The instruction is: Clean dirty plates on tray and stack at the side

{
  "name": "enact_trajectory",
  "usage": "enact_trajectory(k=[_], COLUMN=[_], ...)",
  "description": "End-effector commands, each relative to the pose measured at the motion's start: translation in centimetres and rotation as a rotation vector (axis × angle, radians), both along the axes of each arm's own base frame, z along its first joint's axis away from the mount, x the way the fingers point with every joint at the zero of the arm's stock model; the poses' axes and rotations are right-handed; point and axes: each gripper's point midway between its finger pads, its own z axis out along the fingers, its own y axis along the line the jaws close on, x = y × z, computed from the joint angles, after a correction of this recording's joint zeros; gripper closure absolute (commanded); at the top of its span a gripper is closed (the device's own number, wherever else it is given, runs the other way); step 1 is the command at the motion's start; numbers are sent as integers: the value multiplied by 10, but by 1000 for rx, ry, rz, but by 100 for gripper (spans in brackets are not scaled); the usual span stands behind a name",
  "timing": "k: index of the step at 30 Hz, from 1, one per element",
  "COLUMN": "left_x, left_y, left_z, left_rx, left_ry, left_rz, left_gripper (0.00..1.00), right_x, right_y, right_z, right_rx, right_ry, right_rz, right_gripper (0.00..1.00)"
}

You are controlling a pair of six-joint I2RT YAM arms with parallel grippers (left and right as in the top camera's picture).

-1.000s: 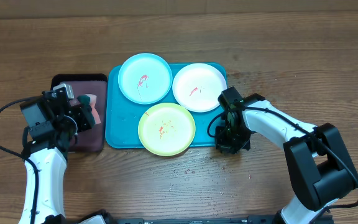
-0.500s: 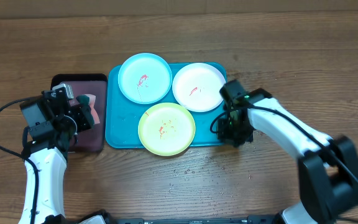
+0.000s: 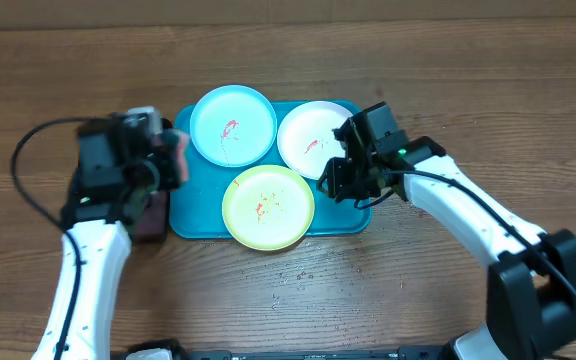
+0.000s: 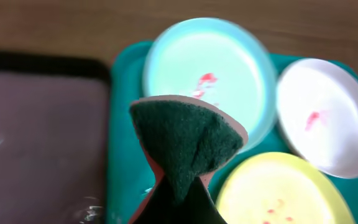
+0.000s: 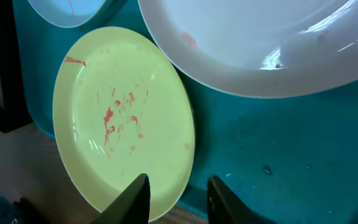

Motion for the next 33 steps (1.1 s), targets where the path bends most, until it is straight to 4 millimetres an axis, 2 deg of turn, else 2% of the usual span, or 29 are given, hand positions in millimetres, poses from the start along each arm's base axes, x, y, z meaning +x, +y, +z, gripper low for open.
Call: enact_trajectory(k=[1, 5, 8, 16, 21, 27, 33], left_x=[3, -4, -9, -28, -44, -62, -70], left_y=[-24, -68, -89, -141, -167, -179, -179], left_z=[5, -6, -23, -70, -83, -97, -124], left_rx=[25, -19, -16, 0, 3, 12, 42], left_ry=[-5, 33, 85, 204, 237, 303, 382], left_rz=[-47, -173, -231, -438, -558, -614, -627], left_gripper=[96, 96, 96, 96, 96, 96, 96], right_x=[-6, -7, -10, -20, -20, -20, -19], right_y=[14, 9, 13, 24, 18, 18, 19], right_z=[-14, -37, -47, -50, -54, -54, -54], right_rx=[14, -53, -61, -71, -111, -113, -111], right_ry=[52, 123, 152, 155, 179, 191, 188], right_rz=[18, -75, -85, -46, -125, -148, -148], right_gripper=[68, 69, 69, 77, 83, 88, 89])
